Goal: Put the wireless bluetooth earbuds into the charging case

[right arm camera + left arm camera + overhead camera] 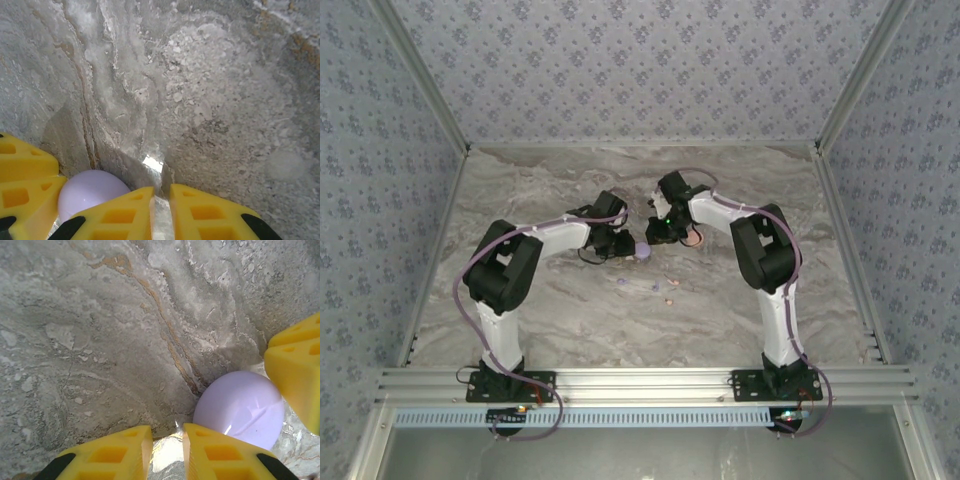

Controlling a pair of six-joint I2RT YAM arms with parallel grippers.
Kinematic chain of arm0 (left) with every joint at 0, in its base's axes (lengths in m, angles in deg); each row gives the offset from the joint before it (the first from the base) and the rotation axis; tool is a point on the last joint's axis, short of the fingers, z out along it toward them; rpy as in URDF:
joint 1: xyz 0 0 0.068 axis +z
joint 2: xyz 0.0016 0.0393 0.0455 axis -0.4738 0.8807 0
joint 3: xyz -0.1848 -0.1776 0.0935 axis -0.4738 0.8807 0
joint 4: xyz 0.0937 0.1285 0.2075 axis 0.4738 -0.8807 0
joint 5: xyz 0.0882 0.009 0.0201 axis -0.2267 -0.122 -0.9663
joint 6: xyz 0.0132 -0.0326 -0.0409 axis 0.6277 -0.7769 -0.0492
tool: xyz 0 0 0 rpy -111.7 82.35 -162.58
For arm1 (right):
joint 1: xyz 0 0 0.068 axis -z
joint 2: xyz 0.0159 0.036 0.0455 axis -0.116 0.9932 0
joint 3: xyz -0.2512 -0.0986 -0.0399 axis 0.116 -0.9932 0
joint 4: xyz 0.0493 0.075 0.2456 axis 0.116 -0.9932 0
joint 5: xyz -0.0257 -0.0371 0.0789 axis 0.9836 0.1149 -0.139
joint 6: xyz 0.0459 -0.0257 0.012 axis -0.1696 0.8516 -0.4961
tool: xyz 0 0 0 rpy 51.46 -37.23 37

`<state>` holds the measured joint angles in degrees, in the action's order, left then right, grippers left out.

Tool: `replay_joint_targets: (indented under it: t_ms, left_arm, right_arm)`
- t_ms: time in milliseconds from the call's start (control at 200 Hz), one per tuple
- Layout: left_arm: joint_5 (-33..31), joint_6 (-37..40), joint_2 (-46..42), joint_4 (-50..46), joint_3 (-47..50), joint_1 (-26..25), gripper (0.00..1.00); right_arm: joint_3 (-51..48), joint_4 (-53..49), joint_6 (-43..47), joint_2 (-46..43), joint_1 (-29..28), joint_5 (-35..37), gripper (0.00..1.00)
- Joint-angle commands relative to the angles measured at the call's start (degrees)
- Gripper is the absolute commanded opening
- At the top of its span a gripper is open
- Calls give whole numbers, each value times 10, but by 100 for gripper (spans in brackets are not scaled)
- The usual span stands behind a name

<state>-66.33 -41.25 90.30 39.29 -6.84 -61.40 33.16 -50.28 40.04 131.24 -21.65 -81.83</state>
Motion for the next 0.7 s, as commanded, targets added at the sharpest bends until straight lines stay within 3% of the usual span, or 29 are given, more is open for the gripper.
replay_joint_targets:
  t_ms: [0, 695]
  left_arm:
    - [-41, 12, 21, -20, -10, 2, 25]
    - [-48, 14, 22, -17, -10, 2, 28]
  right_arm:
    - [-21, -40, -11, -13, -9, 13, 20]
    - [-42, -40, -17, -38, -12, 21, 21]
